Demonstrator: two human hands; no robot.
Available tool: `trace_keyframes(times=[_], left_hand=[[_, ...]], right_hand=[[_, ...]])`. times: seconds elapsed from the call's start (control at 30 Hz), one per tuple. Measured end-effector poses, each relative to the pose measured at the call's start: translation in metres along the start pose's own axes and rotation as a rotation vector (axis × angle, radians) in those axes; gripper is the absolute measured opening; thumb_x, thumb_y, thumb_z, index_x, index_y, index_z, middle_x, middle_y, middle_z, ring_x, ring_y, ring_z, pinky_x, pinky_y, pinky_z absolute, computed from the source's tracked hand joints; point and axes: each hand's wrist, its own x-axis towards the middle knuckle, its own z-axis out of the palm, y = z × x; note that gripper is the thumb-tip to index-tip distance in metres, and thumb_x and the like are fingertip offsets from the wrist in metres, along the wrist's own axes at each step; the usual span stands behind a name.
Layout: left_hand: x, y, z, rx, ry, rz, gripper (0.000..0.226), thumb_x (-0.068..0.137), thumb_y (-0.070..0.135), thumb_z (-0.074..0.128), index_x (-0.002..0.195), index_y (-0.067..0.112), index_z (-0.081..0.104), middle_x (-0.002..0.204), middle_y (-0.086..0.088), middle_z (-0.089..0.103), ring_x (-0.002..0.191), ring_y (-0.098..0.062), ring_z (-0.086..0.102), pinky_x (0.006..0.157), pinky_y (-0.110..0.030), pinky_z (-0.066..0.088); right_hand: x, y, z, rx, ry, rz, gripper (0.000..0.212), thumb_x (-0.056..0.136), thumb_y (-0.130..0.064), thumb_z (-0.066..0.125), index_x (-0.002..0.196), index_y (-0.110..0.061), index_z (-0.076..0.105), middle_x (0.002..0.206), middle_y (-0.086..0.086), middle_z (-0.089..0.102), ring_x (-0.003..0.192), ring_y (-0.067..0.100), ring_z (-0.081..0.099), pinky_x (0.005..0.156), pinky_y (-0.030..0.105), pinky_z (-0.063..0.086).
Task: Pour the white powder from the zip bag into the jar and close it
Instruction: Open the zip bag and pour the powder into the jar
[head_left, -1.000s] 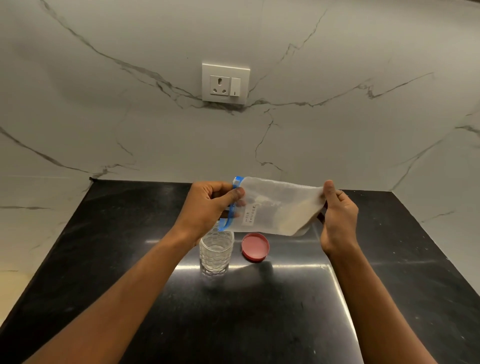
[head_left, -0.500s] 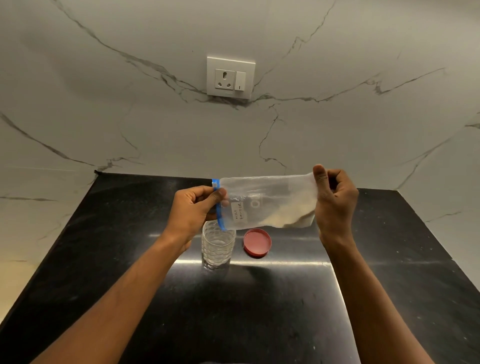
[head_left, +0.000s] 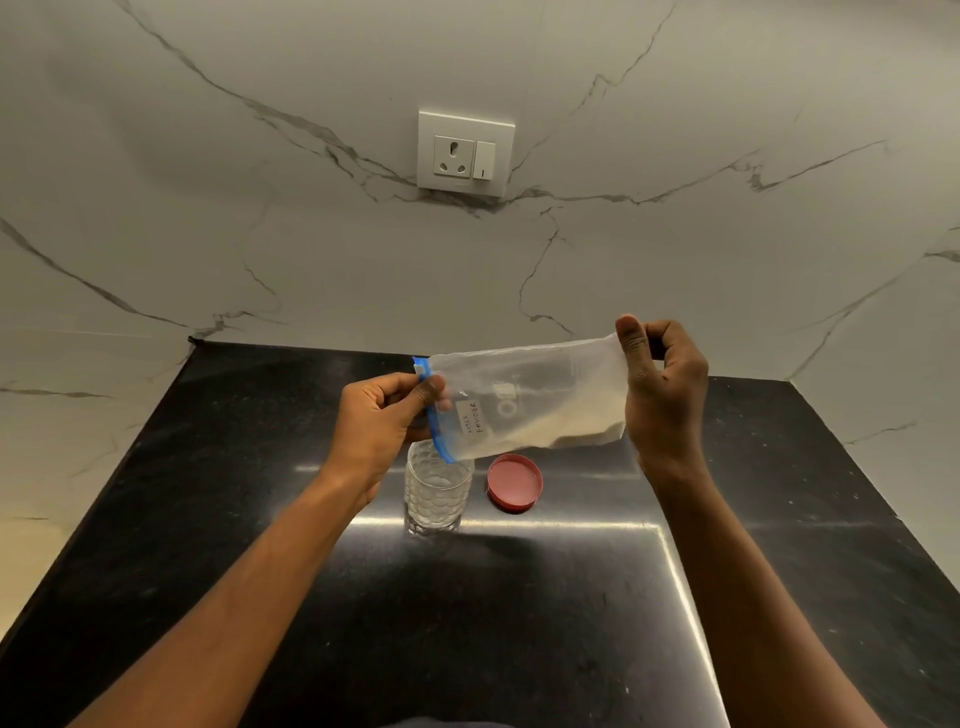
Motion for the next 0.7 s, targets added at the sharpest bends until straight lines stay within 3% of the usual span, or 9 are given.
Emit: trace_keyframes(times=[0.1,0.23,0.37,0.5,0.7], left_hand=[[-0.002,-0.002,-0.001,0.006,0.0,0.004,0.023,0.084,0.034,0.075,0.101,0.019,0.079,0.097,0.004,0.085,0.093,-0.016,0.082,0.068,-0.026,0.066],[-0.004,-0.003,-0.004,-0.016,0.003,0.0,0.025,0.083,0.034,0.075,0.102,0.018,0.079,0.099,0.005,0.084,0.094,-0.016,0.082,0.068,-0.026,0.066],[-0.004,-0.005,-0.007,-0.036,0.015,-0.007,0.021,0.086,0.03,0.075,0.102,0.018,0.079,0.099,0.005,0.084,0.094,-0.016,0.082,0.068,-0.026,0.066],[-0.005,-0.01,-0.012,-0.051,0.037,-0.029,0.018,0.087,0.028,0.076,0.104,0.021,0.078,0.099,0.006,0.084,0.094,-0.016,0.082,0.07,-0.027,0.066],[-0.005,-0.012,-0.014,-0.083,0.035,-0.048,0.024,0.083,0.032,0.077,0.104,0.021,0.079,0.1,0.005,0.084,0.094,-0.017,0.082,0.068,-0.026,0.066]], right_hand=[[0.001,-0.006,0.002,-0.021,-0.018,-0.016,0.029,0.1,-0.054,0.055,0.09,-0.027,0.059,0.082,-0.013,0.058,0.073,0.002,0.056,0.065,0.025,0.051],[0.0,-0.01,0.005,-0.066,-0.02,-0.04,0.03,0.104,-0.043,0.057,0.095,-0.015,0.06,0.085,-0.009,0.059,0.078,0.008,0.056,0.072,0.034,0.053],[-0.001,-0.017,0.009,-0.122,-0.024,-0.127,0.026,0.105,-0.038,0.057,0.094,-0.015,0.056,0.079,-0.01,0.056,0.07,0.0,0.056,0.064,0.028,0.049],[-0.005,-0.021,0.013,-0.207,-0.032,-0.276,0.031,0.104,-0.035,0.057,0.096,-0.006,0.056,0.074,0.006,0.057,0.062,0.023,0.056,0.055,0.038,0.051],[-0.012,-0.019,0.014,-0.275,0.012,-0.408,0.038,0.103,-0.036,0.056,0.096,0.001,0.058,0.074,0.011,0.06,0.059,0.029,0.057,0.053,0.04,0.054]])
